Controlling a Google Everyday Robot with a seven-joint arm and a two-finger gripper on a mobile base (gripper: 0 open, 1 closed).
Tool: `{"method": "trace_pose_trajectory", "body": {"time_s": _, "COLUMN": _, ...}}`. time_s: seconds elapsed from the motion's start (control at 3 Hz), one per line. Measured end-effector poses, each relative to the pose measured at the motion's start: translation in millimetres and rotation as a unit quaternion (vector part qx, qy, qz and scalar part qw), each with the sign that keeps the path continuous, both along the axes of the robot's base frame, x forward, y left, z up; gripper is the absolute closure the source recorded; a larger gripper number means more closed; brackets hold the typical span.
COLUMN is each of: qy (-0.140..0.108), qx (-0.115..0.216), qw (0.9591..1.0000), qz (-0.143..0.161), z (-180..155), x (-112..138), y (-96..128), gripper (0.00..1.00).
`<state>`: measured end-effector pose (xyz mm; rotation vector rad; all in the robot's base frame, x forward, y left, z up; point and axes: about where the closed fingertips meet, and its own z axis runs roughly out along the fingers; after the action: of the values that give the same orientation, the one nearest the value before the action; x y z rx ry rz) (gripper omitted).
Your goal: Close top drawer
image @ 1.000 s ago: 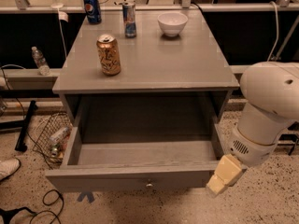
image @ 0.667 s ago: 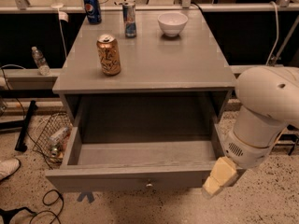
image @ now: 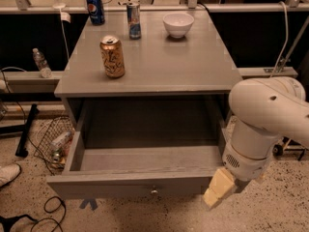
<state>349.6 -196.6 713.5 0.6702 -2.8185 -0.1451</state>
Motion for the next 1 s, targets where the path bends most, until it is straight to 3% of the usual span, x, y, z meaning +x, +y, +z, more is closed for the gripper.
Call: {"method": "trace_pose_trajectory", "body": {"time_s": 1.0, "qy": 0.014, "qx": -0.026, "qw": 0.9996, "qz": -0.002, "z": -18, "x": -4, "y": 15, "gripper": 0.00}}
